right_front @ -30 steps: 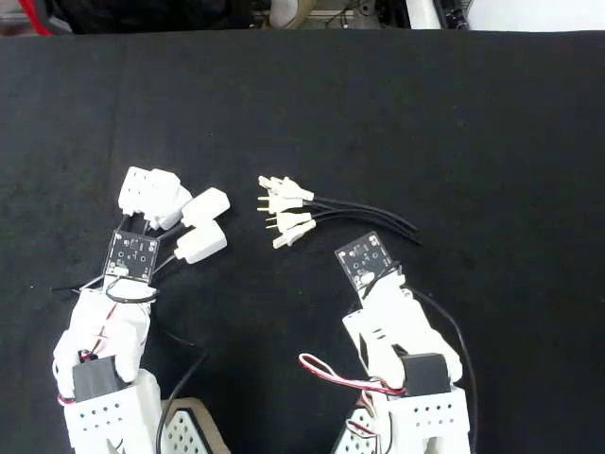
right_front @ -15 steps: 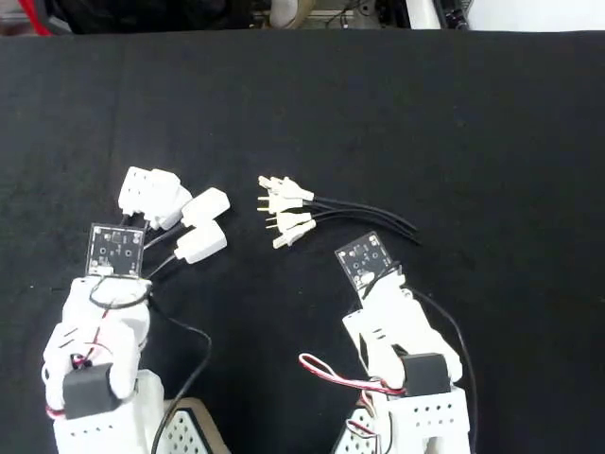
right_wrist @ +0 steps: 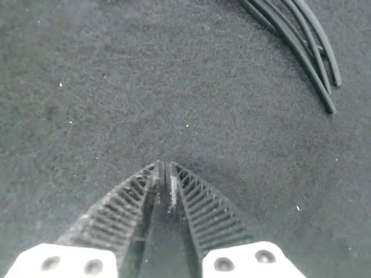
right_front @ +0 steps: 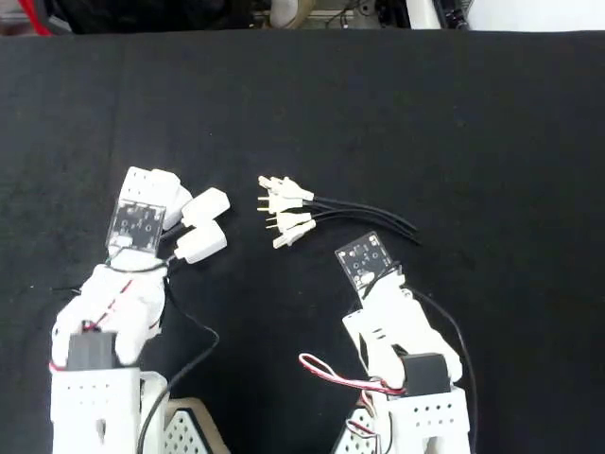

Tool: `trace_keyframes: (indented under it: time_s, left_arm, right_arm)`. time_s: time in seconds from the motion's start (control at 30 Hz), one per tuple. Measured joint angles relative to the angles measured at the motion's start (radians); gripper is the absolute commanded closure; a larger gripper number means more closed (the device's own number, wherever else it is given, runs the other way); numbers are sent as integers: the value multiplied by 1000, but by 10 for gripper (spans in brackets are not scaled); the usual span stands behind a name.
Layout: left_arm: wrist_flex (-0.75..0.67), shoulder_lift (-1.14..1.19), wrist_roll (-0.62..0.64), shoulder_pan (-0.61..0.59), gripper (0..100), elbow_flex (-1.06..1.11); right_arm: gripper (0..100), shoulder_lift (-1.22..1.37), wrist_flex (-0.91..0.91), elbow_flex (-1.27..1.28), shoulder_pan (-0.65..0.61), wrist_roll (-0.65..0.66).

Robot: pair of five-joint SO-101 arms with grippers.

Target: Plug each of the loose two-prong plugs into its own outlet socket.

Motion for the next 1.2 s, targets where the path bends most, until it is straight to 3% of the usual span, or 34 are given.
trace_keyframes:
  time_s: [0.2,0.47,1.2]
  left_arm:
    - [-20,193,6,-5,970,-18]
    - [-68,318,48,-100,968,-18]
    - [-118,628,54,-101,970,-107]
  right_arm:
    - [985,0,0,0,0,0]
    - [985,0,0,0,0,0]
    - [985,0,0,0,0,0]
